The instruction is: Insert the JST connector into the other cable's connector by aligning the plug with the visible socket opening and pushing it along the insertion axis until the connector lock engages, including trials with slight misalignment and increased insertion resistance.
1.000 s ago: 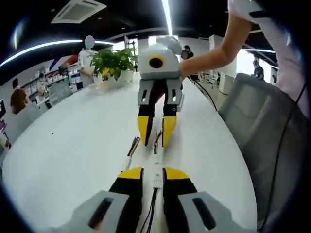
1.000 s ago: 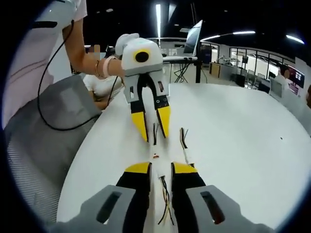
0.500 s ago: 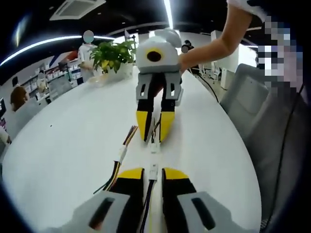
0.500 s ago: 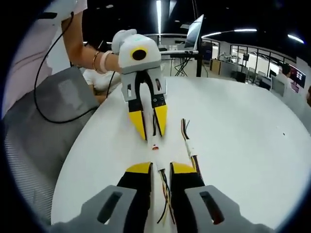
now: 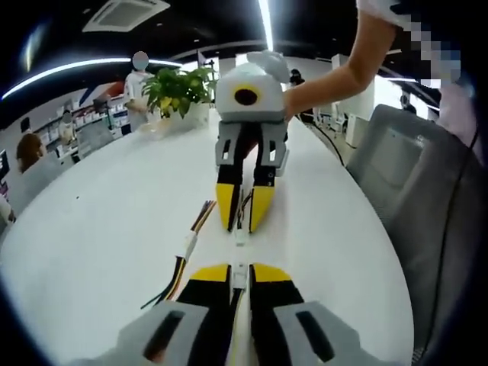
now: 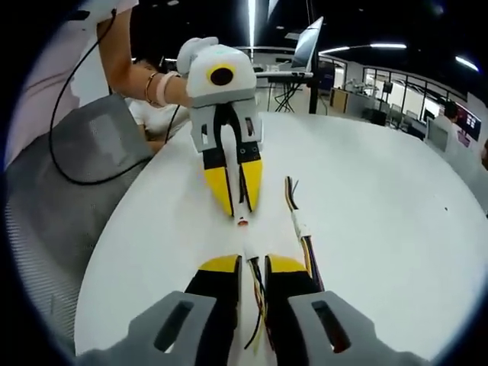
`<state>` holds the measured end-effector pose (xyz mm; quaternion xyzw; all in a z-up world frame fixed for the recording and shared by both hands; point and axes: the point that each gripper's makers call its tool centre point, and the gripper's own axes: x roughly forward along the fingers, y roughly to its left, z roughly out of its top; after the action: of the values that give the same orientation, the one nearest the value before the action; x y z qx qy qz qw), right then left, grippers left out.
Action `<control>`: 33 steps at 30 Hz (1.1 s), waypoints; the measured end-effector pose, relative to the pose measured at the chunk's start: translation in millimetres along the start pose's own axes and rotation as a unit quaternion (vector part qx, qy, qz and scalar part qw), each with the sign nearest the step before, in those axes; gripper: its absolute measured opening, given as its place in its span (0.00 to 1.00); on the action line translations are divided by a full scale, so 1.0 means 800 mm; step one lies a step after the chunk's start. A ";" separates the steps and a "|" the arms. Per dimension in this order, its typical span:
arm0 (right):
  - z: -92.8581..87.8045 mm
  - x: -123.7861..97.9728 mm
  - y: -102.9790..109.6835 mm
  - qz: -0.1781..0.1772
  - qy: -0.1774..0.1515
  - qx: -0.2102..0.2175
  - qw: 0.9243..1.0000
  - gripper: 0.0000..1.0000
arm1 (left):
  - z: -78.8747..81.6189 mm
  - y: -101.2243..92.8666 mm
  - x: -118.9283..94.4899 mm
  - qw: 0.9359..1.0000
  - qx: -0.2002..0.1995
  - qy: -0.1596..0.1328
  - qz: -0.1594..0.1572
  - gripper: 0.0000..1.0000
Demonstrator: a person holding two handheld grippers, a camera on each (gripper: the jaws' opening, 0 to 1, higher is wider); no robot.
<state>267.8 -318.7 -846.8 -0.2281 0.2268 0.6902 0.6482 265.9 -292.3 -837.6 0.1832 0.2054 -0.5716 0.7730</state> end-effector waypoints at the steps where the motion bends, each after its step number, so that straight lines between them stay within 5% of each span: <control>1: 0.000 0.000 0.000 -0.001 -0.001 0.000 1.000 0.08 | 0.000 0.000 0.000 1.000 0.000 0.001 -0.001 0.02; 33: 0.001 0.002 -0.005 -0.007 -0.033 0.016 0.999 0.04 | -0.004 -0.005 0.000 1.000 0.010 -0.023 -0.002 0.00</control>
<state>271.6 -317.0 -846.9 -0.1965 0.2148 0.6893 0.6634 261.8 -291.6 -840.3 0.1773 0.1820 -0.5795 0.7743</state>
